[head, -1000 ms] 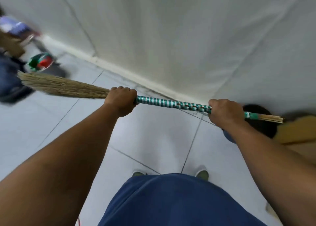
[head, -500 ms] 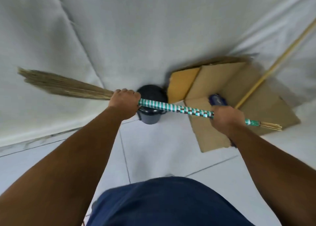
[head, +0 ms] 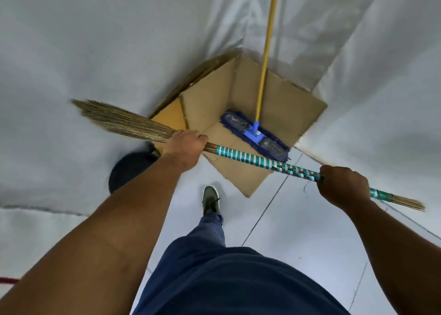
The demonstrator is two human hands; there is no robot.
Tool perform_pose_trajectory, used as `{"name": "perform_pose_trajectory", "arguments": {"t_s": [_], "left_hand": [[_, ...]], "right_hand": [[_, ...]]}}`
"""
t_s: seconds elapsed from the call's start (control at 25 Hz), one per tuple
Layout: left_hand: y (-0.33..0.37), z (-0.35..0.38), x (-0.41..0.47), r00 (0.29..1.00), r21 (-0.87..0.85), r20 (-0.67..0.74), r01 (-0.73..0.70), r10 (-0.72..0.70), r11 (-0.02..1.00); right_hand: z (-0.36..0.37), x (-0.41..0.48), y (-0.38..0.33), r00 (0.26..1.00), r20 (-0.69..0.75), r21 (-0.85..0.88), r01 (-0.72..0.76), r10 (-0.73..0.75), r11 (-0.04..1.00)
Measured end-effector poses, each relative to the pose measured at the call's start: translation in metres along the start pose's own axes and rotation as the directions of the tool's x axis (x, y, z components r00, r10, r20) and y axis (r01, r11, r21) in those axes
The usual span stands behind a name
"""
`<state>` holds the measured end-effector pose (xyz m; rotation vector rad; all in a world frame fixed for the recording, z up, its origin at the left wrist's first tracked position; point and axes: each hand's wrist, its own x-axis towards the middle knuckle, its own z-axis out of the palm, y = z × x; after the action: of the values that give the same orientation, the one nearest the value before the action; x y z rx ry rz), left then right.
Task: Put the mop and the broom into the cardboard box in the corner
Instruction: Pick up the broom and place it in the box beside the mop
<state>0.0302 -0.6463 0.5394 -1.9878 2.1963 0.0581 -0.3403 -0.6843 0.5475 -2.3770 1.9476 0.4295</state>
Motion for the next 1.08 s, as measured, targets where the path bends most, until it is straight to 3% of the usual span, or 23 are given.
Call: {"name": "perform_pose_trajectory", "arguments": {"t_s": [0.2, 0.48, 0.84, 0.92, 1.08], "left_hand": [[0.023, -0.009, 0.12, 0.981, -0.002, 0.019, -0.193, 0.193, 0.981], [0.034, -0.007, 0.233, 0.902, 0.009, 0.053, -0.429, 0.428, 0.903], [0.085, 0.009, 0.322, 0.839, 0.047, 0.182, -0.529, 0.514, 0.847], [0.1, 0.01, 0.334, 0.842, 0.031, 0.178, -0.523, 0.51, 0.852], [0.126, 0.033, 0.357, 0.865, -0.011, 0.157, -0.481, 0.477, 0.877]], "right_hand": [[0.001, 0.044, 0.035, 0.986, 0.065, 0.142, -0.161, 0.153, 0.977], [-0.022, 0.131, 0.025, 0.989, 0.078, 0.103, -0.133, 0.126, 0.986], [0.007, 0.18, 0.057, 0.959, 0.263, 0.153, -0.151, 0.107, 0.977], [0.017, 0.188, 0.071, 0.935, 0.336, 0.201, -0.189, 0.113, 0.961], [0.046, 0.219, 0.101, 0.916, 0.4, 0.218, -0.124, 0.027, 0.968]]}}
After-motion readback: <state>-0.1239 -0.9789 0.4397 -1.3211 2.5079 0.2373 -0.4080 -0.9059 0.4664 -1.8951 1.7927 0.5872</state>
